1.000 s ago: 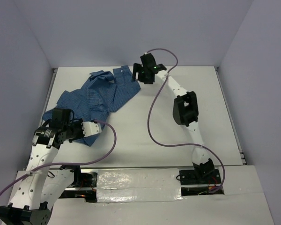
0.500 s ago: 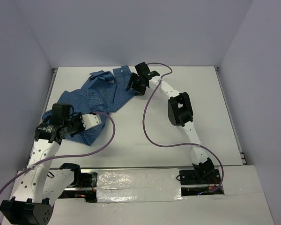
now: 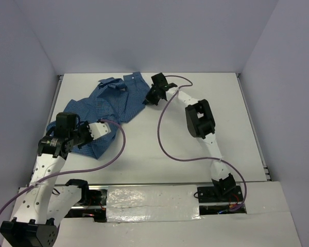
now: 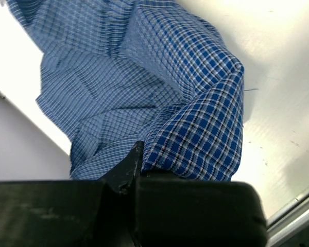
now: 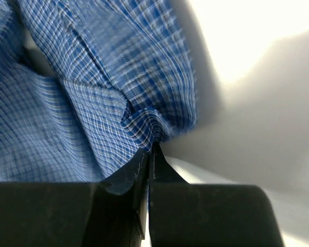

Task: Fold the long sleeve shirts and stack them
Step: Flatten the shirt out

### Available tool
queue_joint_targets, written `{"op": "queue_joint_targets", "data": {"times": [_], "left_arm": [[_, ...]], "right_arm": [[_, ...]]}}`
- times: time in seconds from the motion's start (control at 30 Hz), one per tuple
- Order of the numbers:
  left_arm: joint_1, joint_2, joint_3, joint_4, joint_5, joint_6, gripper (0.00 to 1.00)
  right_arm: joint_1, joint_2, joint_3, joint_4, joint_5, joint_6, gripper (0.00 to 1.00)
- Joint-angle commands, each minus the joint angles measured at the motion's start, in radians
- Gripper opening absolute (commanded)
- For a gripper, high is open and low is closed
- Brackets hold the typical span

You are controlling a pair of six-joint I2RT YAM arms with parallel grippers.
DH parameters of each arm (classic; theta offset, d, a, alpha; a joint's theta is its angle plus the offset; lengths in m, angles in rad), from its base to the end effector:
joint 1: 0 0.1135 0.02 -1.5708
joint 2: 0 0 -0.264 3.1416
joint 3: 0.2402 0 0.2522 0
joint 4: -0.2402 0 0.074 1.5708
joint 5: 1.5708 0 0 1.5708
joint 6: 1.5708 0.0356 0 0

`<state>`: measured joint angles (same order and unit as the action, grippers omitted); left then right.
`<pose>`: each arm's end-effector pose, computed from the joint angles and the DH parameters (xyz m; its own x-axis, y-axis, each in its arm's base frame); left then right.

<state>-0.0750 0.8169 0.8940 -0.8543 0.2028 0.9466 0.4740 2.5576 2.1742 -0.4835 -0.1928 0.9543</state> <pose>0.1555 -0.0189 0.3083 -0.2330 0.8146 -0.5313 0.6940 0.5219 0.4959 0.4955 0.2618 0.1400 -0.8477 0.4651 -0.2550 0.2306 0.7561 0.6125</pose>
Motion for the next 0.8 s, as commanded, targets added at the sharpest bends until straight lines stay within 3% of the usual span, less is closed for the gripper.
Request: {"op": "queue_joint_targets", "data": {"times": [0.0,0.03,0.07,0.13,0.17,0.23,0.27,0.3,0.33,0.43,0.53,0.67,0.77], "left_arm": [[0.004,-0.021,-0.001,0.067,-0.035,-0.04,0.0],[0.006,-0.021,-0.012,0.078,-0.043,-0.043,0.0],[0.006,-0.021,-0.03,0.096,-0.048,-0.042,0.0],[0.007,-0.021,-0.046,0.115,-0.046,-0.045,0.0],[0.007,-0.018,-0.053,0.124,-0.042,-0.045,0.0],[0.009,-0.016,-0.058,0.138,-0.023,-0.045,0.0],[0.009,-0.016,-0.059,0.141,-0.019,-0.039,0.0],[0.011,-0.016,-0.063,0.141,-0.014,-0.029,0.0],[0.011,-0.018,-0.069,0.144,-0.013,-0.02,0.0],[0.011,-0.021,-0.075,0.133,-0.008,-0.003,0.0],[0.011,-0.018,-0.075,0.124,0.01,0.001,0.0],[0.011,-0.013,-0.066,0.123,0.004,-0.014,0.0],[0.011,-0.024,-0.069,0.123,-0.002,-0.017,0.0]], "right_arm": [[-0.018,-0.239,-0.218,0.055,0.09,-0.114,0.0],[-0.015,-0.313,-0.293,0.071,0.11,-0.161,0.0],[-0.012,-0.385,-0.468,0.095,0.131,-0.251,0.0],[0.012,-0.632,-0.667,0.173,0.128,-0.333,0.0],[0.029,-0.71,-0.858,0.198,0.131,-0.413,0.0],[0.102,-0.91,-1.005,0.209,0.118,-0.492,0.0],[0.133,-0.956,-1.107,0.197,0.098,-0.571,0.11],[0.156,-1.029,-1.142,0.151,0.063,-0.604,0.47],[0.187,-1.059,-1.181,0.117,0.059,-0.624,0.56],[0.184,-1.181,-1.214,0.045,0.096,-0.657,0.7],[0.176,-1.237,-1.18,0.107,0.145,-0.707,0.85],[0.092,-1.015,-0.997,0.074,0.056,-0.672,0.86],[0.066,-0.829,-0.871,0.017,0.121,-0.689,0.86]]}}
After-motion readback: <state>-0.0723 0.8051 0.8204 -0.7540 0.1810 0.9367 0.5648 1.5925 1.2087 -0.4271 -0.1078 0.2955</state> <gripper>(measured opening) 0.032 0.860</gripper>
